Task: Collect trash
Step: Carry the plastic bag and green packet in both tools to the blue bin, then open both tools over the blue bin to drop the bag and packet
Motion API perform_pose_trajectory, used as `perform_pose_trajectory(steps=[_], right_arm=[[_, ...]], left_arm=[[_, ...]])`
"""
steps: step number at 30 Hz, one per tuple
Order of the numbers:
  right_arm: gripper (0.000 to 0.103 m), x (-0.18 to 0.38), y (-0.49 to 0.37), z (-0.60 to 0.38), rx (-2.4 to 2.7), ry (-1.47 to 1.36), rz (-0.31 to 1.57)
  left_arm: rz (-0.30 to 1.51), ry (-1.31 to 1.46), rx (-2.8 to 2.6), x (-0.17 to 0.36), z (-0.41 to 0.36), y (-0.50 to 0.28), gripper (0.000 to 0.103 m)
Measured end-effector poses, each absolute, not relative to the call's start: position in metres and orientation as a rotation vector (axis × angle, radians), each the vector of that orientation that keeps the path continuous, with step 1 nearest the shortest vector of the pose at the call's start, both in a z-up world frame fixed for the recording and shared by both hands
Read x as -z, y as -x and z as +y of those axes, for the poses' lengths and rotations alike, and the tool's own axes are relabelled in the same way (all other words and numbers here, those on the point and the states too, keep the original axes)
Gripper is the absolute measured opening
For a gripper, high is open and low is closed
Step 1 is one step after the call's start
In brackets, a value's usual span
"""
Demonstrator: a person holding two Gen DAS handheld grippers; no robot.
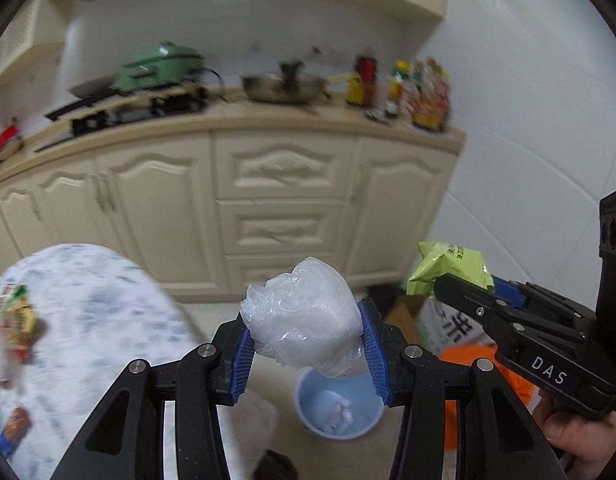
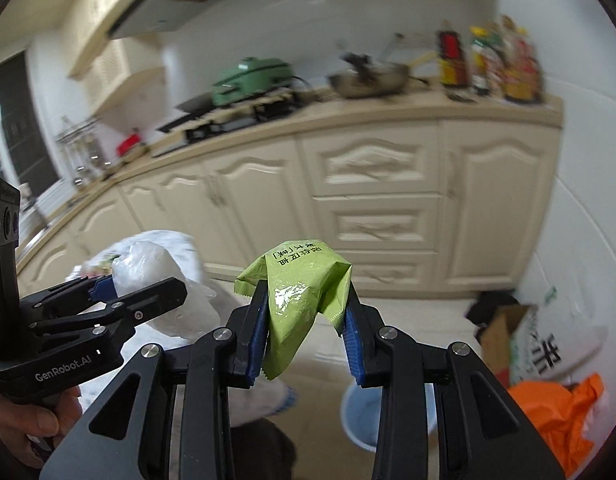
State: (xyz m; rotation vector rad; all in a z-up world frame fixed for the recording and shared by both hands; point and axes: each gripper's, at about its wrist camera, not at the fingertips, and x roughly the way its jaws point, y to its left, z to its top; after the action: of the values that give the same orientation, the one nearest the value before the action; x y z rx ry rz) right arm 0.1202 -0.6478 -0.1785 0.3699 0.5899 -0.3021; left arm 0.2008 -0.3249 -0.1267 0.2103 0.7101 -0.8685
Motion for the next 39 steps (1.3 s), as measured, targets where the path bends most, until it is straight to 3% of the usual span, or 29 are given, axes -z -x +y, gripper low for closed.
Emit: perform_pose_trajectory(steps=[18, 20, 21, 22, 24, 26, 29, 39], right_arm=[[0.036, 0.353, -0.121, -0.765, 0.431, -0.682, 0.869], [0.038, 0.365, -0.12, -0.773, 0.431, -0.731, 0.877], [0.039, 0.371, -0.119, -0.777, 0.439, -0.747, 0.885], [0.046, 0.378, -0.119, -0.781, 0.445, -0.761, 0.896], [0.06, 0.387, -0.118, -0.786, 0.441, -0.795, 0.906], [0.082, 0.392, -0.116, -0.791, 0.456, -0.821, 0.899], [0.103, 0.396, -0.111, -0.797, 0.481, -0.857, 0.892], [0.103, 0.377, -0.105, -0.788, 0.53, -0.849, 0.88]], left_arm=[[1.128, -0.404, 0.935, 0.279, -0.545, -0.308, 0.048], [1.159, -0.426, 0.927, 0.29, -0.559, -0.318, 0.056], [1.164, -0.436, 0.92, 0.295, -0.566, -0.32, 0.071], [1.164, -0.445, 0.906, 0.297, -0.571, -0.324, 0.085], [1.148, -0.456, 0.88, 0.3, -0.577, -0.329, 0.096], [1.145, -0.464, 0.862, 0.302, -0.584, -0.338, 0.099], [1.127, -0.469, 0.823, 0.3, -0.59, -0.343, 0.1], [1.001, -0.451, 0.807, 0.26, -0.566, -0.317, 0.101]])
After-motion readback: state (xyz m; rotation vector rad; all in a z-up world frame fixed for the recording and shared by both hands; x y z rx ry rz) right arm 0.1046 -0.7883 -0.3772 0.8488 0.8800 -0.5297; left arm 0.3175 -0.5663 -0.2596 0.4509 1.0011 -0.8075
